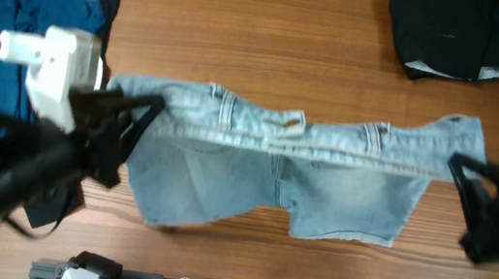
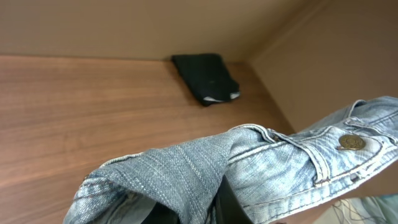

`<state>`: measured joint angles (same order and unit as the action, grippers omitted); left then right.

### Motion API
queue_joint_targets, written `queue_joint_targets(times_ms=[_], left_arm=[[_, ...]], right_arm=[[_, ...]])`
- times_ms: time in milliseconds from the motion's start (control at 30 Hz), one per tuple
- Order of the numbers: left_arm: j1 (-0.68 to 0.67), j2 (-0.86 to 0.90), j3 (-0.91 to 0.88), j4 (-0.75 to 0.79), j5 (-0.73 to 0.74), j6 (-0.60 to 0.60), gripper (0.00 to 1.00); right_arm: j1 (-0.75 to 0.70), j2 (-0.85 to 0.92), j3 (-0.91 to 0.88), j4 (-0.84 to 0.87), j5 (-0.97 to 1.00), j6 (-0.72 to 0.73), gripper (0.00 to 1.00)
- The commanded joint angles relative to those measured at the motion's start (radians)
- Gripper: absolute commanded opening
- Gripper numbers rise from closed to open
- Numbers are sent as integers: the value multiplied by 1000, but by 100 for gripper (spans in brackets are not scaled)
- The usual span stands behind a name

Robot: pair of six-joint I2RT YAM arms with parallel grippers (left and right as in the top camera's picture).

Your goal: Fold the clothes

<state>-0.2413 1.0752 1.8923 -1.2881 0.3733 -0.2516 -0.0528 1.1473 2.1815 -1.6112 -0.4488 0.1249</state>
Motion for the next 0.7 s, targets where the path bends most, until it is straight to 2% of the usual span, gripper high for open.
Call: queue_joint_targets(times_ms=[0,200,367,467,500,667], left_arm=[[54,129,25,5,-454,-25,4],[54,389,25,18,-454,-17,4],[55,615,25,85,-454,-17,4],[55,746,25,188,-454,-17,4],[55,825,25,269,-454,-17,4],[55,1003,25,507,-454,-17,4]], right_arm=[[-59,182,3,4,297,-94,4],[-48,456,3,40,261,-134,4],[0,689,3,190,211,-149,4],[36,823,3,302,185,-148,4],[56,908,3,381,185,-141,4],[102,1090,3,616,193,-87,4]])
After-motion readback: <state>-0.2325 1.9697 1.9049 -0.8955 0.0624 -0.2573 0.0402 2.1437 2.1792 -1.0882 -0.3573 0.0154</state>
